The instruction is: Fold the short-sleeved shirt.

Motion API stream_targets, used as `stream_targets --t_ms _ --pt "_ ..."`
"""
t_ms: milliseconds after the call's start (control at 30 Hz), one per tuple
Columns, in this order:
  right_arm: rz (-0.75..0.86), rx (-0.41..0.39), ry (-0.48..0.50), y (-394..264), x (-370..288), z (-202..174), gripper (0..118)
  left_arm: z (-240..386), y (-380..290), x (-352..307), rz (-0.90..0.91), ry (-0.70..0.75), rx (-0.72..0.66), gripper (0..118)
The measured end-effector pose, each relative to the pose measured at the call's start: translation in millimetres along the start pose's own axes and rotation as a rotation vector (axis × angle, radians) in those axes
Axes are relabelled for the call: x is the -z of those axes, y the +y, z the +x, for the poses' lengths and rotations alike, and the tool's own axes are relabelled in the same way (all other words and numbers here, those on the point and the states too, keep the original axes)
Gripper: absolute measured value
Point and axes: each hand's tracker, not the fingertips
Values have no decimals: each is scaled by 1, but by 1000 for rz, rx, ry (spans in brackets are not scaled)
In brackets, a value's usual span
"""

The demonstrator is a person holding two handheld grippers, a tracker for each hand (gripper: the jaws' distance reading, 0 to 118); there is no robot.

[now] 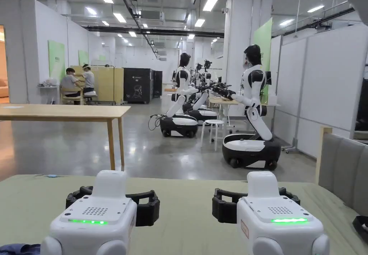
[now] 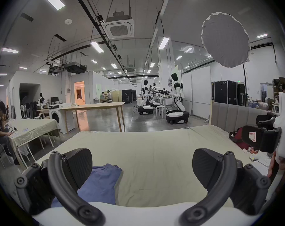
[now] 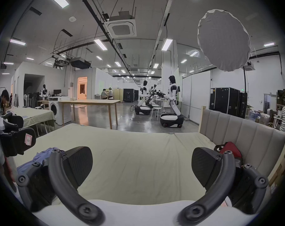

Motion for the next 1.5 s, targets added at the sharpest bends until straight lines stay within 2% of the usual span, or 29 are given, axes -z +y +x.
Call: stream_targets --t_ms 333,600,700,800,967,1233,1300,1367,1433,1467,1500 --pt "15 76 -52 -4 3 14 118 -7 -2 2 1 -7 -61 118" --pt "23 45 -50 -4 6 11 118 -6 0 2 58 25 -46 118" --pt "21 18 -81 -6 9 6 118 -4 1 2 75 32 -30 118" --pt "28 29 -110 -8 11 7 118 -3 1 4 74 34 -12 118" --pt "25 89 -86 -9 13 17 118 -11 -2 7 64 31 -66 118" --pt "34 100 -56 -8 17 20 118 -13 -7 15 34 33 -81 118" --pt "40 2 -44 -6 21 18 118 -11 -6 21 43 48 36 118" --pt "48 -151 -55 -6 28 12 118 -5 -9 28 50 86 207 118" --pt "58 -399 -57 -11 36 2 118 5 -18 39 43 87 494 118" --pt "61 -547 -66 -17 39 -5 118 9 -22 44 38 96 617 118" --pt "67 -730 -91 -25 43 -13 118 22 -28 45 19 120 796 118"
